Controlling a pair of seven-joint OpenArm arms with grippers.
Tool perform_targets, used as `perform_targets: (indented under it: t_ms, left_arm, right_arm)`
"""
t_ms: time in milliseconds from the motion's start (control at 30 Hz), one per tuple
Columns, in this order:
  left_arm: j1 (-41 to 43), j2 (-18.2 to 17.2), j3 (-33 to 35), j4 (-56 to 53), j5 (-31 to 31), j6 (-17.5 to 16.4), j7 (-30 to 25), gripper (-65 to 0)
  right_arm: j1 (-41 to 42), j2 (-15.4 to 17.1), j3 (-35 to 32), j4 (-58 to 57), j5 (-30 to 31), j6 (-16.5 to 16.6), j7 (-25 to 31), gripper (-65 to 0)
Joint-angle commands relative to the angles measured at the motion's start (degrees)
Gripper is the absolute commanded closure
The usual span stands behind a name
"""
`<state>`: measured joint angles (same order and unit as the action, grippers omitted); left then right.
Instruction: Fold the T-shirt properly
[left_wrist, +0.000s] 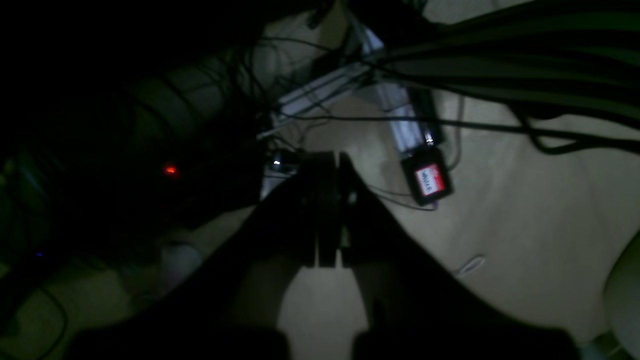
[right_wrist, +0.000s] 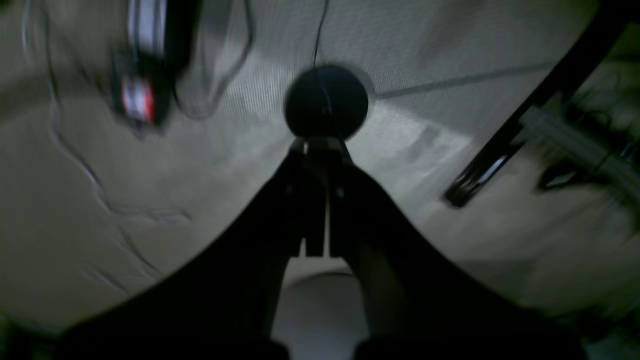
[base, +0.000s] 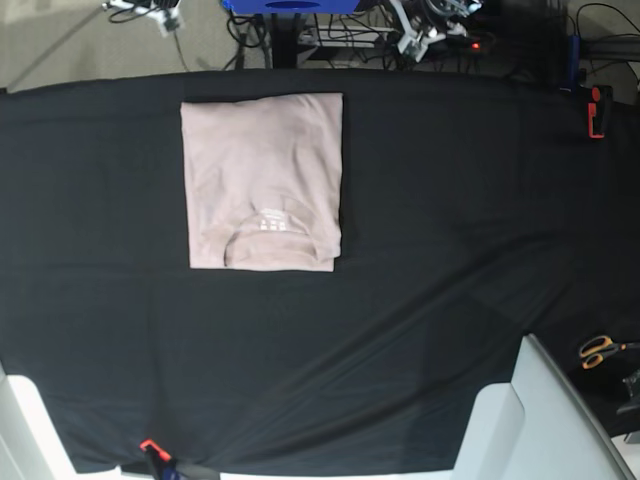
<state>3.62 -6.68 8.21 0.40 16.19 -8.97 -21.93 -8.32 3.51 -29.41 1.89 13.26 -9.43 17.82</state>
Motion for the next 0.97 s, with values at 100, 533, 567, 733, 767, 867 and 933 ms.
perform_targets:
  t_ms: [100,533,567,733,767,867,933]
  left_arm:
    - [0.91,-0.49,0.19,0.08,0.21,-0.04,2.29,0.0]
    - [2.49,-3.04,0.19,0.08,0.21,-0.04,2.2,0.0]
    - [2.4,-3.04,0.19,0.17,0.21,-0.04,2.2,0.0]
    - [2.32,-3.04,0.19,0.43,0.21,-0.04,2.2,0.0]
    - [2.32,-2.95,0.19,0.43,0.21,-0.04,2.2,0.0]
    - [2.14,-2.95,0.19,0.43,0.21,-0.04,2.2,0.0]
    - [1.97,-2.95,0.1,0.43,0.21,-0.04,2.2,0.0]
  right_arm:
    - [-2.89,-2.15,13.8,2.02,0.24,-0.28,-0.2,-0.2]
    - [-5.88,-3.82,19.34,2.64,0.24,-0.28,-0.11,-0.2]
    - [-5.79,-3.82,19.34,2.64,0.15,-0.28,-0.11,-0.2]
    - [-5.44,-3.82,19.25,2.64,0.06,-0.28,-0.02,-0.2]
    - [-5.35,-3.82,19.25,2.64,0.06,-0.28,-0.02,-0.2]
    - [-4.39,-3.73,19.25,2.72,0.06,-0.28,-0.02,-0.2]
    - [-3.68,-3.73,19.25,2.72,0.06,-0.28,-0.02,-0.2]
